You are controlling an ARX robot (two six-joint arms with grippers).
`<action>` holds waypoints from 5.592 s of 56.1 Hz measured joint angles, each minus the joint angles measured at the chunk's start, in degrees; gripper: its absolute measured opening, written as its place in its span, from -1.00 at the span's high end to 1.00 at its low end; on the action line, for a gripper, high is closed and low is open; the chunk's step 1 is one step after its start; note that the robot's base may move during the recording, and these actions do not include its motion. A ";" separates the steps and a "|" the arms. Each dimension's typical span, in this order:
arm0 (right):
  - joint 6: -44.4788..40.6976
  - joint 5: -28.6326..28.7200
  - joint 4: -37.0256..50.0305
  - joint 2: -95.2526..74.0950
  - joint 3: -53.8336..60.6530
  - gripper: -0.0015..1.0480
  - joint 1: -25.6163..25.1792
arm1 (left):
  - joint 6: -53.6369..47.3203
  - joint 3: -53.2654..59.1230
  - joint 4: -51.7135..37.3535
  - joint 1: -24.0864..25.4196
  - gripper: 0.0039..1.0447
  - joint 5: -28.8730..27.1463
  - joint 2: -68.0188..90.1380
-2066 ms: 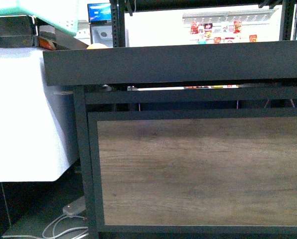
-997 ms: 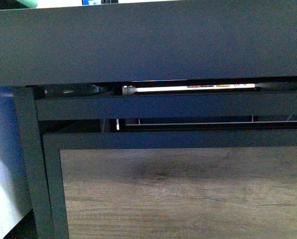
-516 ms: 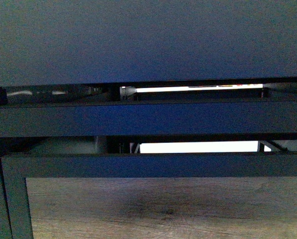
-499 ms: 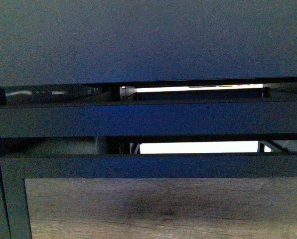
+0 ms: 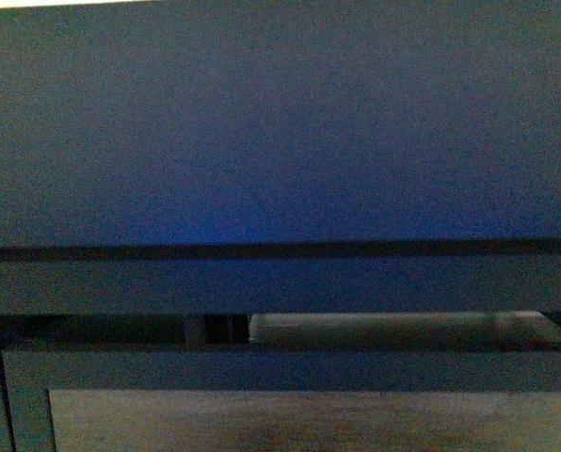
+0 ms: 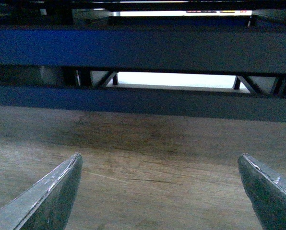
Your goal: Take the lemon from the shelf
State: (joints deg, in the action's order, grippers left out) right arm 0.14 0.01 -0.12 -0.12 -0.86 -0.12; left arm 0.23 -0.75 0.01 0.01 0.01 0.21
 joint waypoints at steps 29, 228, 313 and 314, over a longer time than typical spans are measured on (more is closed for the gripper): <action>0.00 0.00 0.00 0.00 0.00 -0.86 0.00 | 0.00 0.00 0.00 0.00 -0.85 -0.04 0.00; 0.02 0.11 0.02 -0.02 0.00 -0.86 0.00 | 71.71 -57.75 -40.09 22.62 -0.85 27.32 100.67; 0.02 0.11 0.02 -0.02 0.00 -0.86 0.00 | 54.10 -55.15 -28.46 12.31 0.82 30.32 88.74; 0.02 0.11 0.02 -0.02 0.00 -0.86 0.00 | 54.12 -55.01 -28.76 11.82 0.82 30.47 88.43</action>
State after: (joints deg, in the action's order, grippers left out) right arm 0.16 0.12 -0.10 -0.14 -0.86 -0.12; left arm 54.35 -55.77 -28.75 11.84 30.48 88.64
